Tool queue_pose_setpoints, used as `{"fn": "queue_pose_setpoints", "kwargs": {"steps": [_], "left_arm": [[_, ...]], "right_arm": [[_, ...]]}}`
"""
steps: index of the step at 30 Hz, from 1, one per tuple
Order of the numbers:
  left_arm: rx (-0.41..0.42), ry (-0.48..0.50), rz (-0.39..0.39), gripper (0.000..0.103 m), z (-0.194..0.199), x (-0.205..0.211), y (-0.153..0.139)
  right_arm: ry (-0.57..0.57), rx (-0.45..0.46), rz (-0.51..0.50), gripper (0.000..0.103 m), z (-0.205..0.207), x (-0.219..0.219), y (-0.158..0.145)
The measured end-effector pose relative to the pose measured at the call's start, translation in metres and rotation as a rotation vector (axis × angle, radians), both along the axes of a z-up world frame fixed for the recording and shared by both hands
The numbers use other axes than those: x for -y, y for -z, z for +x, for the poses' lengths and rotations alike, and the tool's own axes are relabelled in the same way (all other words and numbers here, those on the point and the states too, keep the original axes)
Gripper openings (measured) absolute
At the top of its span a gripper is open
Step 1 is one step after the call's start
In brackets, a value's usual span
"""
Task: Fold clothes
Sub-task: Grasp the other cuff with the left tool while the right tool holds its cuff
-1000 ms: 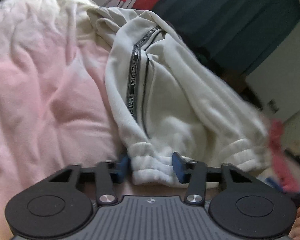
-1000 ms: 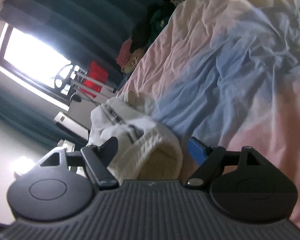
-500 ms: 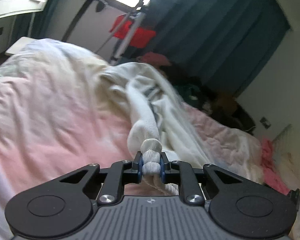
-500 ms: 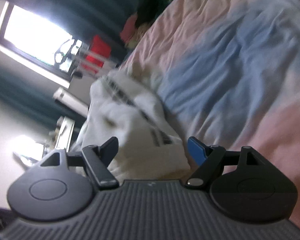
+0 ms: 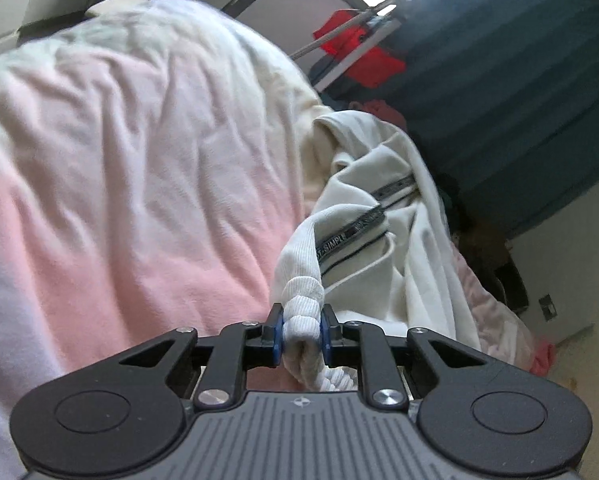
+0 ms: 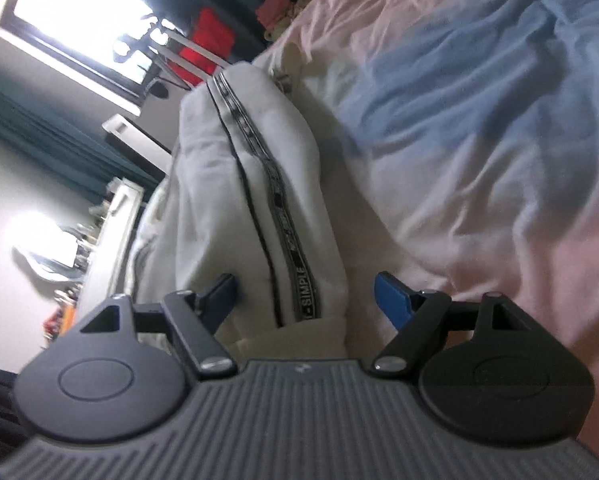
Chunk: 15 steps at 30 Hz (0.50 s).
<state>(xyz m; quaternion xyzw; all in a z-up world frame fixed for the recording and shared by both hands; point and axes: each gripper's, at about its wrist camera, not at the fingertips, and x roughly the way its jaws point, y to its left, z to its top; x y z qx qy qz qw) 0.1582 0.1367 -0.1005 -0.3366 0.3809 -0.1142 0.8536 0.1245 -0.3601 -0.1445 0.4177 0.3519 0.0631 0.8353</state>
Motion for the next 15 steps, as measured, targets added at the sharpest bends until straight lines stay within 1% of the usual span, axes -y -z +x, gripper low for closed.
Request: {"fn": "queue_pose_setpoints", "kwargs": {"steps": [2,3,4,5,6,7,8,9,10,11,13,14,15], "left_arm": [[0.002,-0.005,-0.012,0.022,0.000,0.001,0.001],[0.007,-0.003,-0.001,0.027,0.002,0.002,0.003],[0.011,-0.001,0.011,0.034,0.004,0.003,0.005],[0.010,0.004,0.017,0.039,0.006,0.005,0.007],[0.004,0.015,0.019,0.044,0.007,0.008,0.008],[-0.002,0.026,0.020,0.044,0.007,0.011,0.010],[-0.008,0.032,0.027,0.044,0.008,0.013,0.011],[-0.012,0.034,0.038,0.045,0.008,0.014,0.011],[-0.015,0.035,0.050,0.045,0.009,0.015,0.010],[-0.019,0.036,0.061,0.042,0.009,0.015,0.010],[-0.026,0.039,0.085,0.021,0.010,0.016,0.008],[-0.031,0.042,0.097,0.021,0.011,0.015,0.007],[-0.024,0.034,0.092,0.020,0.010,0.012,0.004]], "right_arm": [[-0.034,0.025,0.023,0.079,0.003,-0.005,0.004],[-0.052,0.037,0.046,0.078,0.006,-0.007,0.005],[-0.070,0.050,0.070,0.075,0.008,-0.008,0.006],[-0.077,0.053,0.074,0.065,0.008,-0.010,0.006],[-0.072,0.046,0.057,0.059,0.006,-0.011,0.005],[-0.066,0.039,0.040,0.048,0.004,-0.012,0.005],[-0.058,0.038,0.033,0.043,0.001,-0.012,0.004],[-0.049,0.046,0.039,0.042,-0.002,-0.011,0.003],[-0.044,0.058,0.043,0.040,-0.006,-0.012,0.001],[-0.040,0.073,0.041,0.039,-0.010,-0.013,-0.003],[-0.036,0.127,0.034,0.037,-0.018,-0.019,-0.013],[-0.039,0.155,0.028,0.037,-0.023,-0.023,-0.019],[-0.041,0.183,0.022,0.037,-0.027,-0.027,-0.024]]}}
